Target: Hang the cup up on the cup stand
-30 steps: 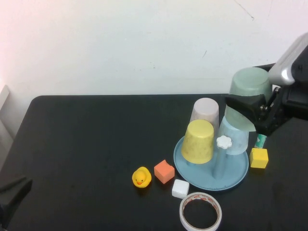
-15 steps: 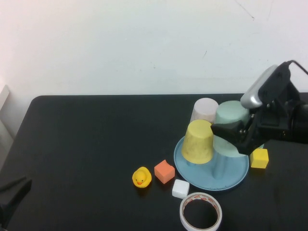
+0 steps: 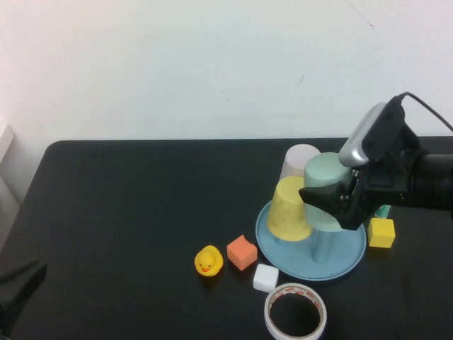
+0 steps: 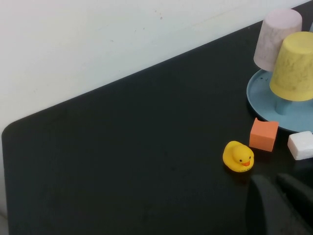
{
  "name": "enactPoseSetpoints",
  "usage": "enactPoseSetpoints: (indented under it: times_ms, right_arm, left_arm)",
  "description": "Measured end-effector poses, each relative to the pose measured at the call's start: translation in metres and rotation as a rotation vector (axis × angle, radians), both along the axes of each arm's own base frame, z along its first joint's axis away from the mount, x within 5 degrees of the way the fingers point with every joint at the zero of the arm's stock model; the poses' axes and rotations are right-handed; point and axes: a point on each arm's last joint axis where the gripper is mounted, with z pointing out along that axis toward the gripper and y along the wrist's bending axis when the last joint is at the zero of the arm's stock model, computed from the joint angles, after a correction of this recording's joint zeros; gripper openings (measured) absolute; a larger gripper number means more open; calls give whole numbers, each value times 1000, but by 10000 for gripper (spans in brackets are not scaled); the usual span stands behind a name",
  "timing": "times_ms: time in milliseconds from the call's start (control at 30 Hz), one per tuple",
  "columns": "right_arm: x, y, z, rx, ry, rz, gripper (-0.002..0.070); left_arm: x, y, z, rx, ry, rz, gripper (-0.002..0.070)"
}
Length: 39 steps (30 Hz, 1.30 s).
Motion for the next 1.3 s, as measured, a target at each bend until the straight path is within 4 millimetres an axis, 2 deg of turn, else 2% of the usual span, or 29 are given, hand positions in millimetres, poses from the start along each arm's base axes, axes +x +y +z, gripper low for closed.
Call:
enactPoseSetpoints:
  times_ms: [300,533,700,867,1000,1033,1100,1233,1300]
  right_arm:
    - [6,1,-24,-27,56,4,595]
    - [7,0,-28,-16,86,-17,596]
    - [10,-6,-28,-17,102,-61,676]
    - [13,-14,-29,-5,119,-100,689]
    - [12,-15,-23,57,169,-149,680]
    - [11,-14,-19,75,179,-151,652]
    - [6,-15,-8,94,181,-142,554]
    - [-13,-12,29,154,153,-57,213]
    - [-25,-11,49,198,136,-11,90]
  left_arm:
    - [0,0,-1,5,8,3,0]
    - [-1,3,-5,35,57,19,0]
    - [-3,4,-6,38,69,21,0]
    - [-16,9,-7,16,95,-1,0]
    - [-37,17,-5,-29,87,-38,0]
    - [-43,20,-5,-42,84,-45,0]
    - [-54,27,-5,-65,68,-52,0]
    - [-73,38,-15,-122,10,-60,0]
    - [-76,40,-27,-150,0,-57,0]
